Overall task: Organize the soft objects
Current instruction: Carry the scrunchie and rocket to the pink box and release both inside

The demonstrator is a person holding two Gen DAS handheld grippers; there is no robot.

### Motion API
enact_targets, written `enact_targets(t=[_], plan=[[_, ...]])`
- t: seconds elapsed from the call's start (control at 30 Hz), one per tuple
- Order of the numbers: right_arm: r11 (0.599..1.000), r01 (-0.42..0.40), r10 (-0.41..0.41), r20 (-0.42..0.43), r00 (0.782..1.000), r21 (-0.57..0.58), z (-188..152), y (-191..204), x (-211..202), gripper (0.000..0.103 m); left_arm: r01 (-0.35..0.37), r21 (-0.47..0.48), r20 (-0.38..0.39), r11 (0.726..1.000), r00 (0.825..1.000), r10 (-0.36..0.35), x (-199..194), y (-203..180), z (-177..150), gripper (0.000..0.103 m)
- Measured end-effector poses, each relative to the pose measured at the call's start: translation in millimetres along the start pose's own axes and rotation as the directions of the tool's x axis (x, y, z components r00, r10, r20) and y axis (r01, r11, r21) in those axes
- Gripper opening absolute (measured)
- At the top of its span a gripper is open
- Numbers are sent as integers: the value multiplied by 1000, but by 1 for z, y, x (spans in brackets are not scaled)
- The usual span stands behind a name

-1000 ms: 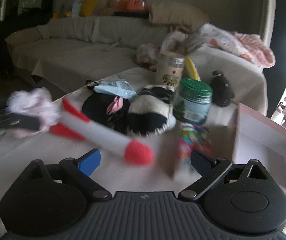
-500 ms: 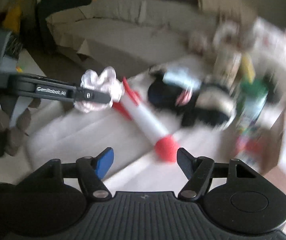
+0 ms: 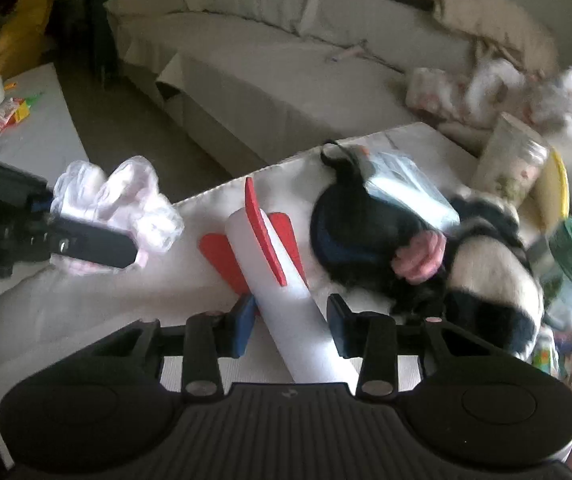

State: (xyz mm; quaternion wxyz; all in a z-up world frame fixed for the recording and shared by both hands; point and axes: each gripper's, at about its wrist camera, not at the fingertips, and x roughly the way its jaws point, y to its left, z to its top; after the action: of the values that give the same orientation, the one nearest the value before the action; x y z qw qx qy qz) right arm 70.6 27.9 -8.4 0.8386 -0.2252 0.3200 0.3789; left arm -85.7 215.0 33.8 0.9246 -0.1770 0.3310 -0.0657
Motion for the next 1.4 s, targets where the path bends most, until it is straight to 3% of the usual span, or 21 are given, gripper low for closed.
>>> enact_targets(t=[0.13, 0.2, 0.37, 0.47, 0.57, 0.67, 0.73, 0.8, 0.87, 0.93, 0.97, 1.03, 1.13, 1.2, 1.23, 1.27, 1.3, 1.33, 1.4], plan=[[999, 2, -5, 89, 996, 41, -23, -1, -62, 34, 82, 81, -57, 993, 995, -78, 3, -34, -7, 24], [998, 41, -48, 136, 990, 53, -37, -3, -98, 31, 141, 138, -89, 980, 988, -130, 7, -60, -10, 24], [972, 134, -168, 175, 970, 192, -87, -26, -183, 29, 289, 280, -191, 916, 951, -242, 26, -135, -18, 24], [936, 231, -284, 181, 942, 266, -120, -40, -223, 28, 351, 344, -230, 871, 931, -285, 37, -179, -13, 24], [890, 281, -360, 178, 916, 358, -148, -58, -252, 29, 377, 405, -201, 833, 925, -322, 45, -221, 10, 28], [844, 318, -427, 184, 885, 431, -171, -76, -273, 29, 359, 462, -117, 811, 931, -346, 60, -262, 46, 29], [816, 336, -463, 184, 867, 470, -180, -85, -278, 29, 370, 451, -84, 812, 924, -374, 79, -286, 73, 29], [796, 335, -476, 180, 861, 505, -189, -93, -281, 29, 382, 405, -104, 831, 922, -373, 108, -304, 92, 32], [779, 322, -476, 174, 862, 539, -197, -101, -277, 28, 322, 400, -134, 858, 947, -292, 141, -319, 99, 32], [763, 315, -476, 160, 865, 565, -207, -106, -274, 28, 236, 478, -91, 846, 971, -220, 160, -331, 96, 32], [756, 315, -476, 151, 867, 574, -209, -107, -272, 28, 212, 510, -58, 834, 975, -213, 166, -336, 95, 32], [744, 318, -479, 138, 867, 588, -212, -113, -269, 28, 215, 522, -65, 826, 975, -212, 177, -340, 96, 32], [730, 323, -486, 126, 865, 603, -214, -118, -270, 28, 261, 476, -176, 840, 964, -199, 197, -334, 98, 33], [727, 319, -486, 128, 865, 609, -209, -122, -271, 28, 322, 444, -238, 836, 942, -236, 206, -327, 99, 37], [727, 317, -488, 134, 862, 609, -208, -121, -274, 28, 297, 482, -219, 824, 952, -215, 206, -327, 96, 35], [729, 318, -495, 147, 856, 606, -203, -123, -277, 28, 251, 577, -167, 777, 968, -189, 202, -331, 88, 36], [730, 317, -502, 160, 850, 606, -198, -127, -280, 28, 230, 655, -131, 720, 973, -192, 198, -335, 80, 36], [726, 316, -515, 179, 838, 611, -187, -135, -285, 28, 221, 719, -107, 659, 972, -209, 194, -337, 71, 36], [723, 296, -526, 219, 822, 624, -170, -148, -296, 28, 258, 754, -128, 604, 960, -250, 189, -337, 60, 37]])
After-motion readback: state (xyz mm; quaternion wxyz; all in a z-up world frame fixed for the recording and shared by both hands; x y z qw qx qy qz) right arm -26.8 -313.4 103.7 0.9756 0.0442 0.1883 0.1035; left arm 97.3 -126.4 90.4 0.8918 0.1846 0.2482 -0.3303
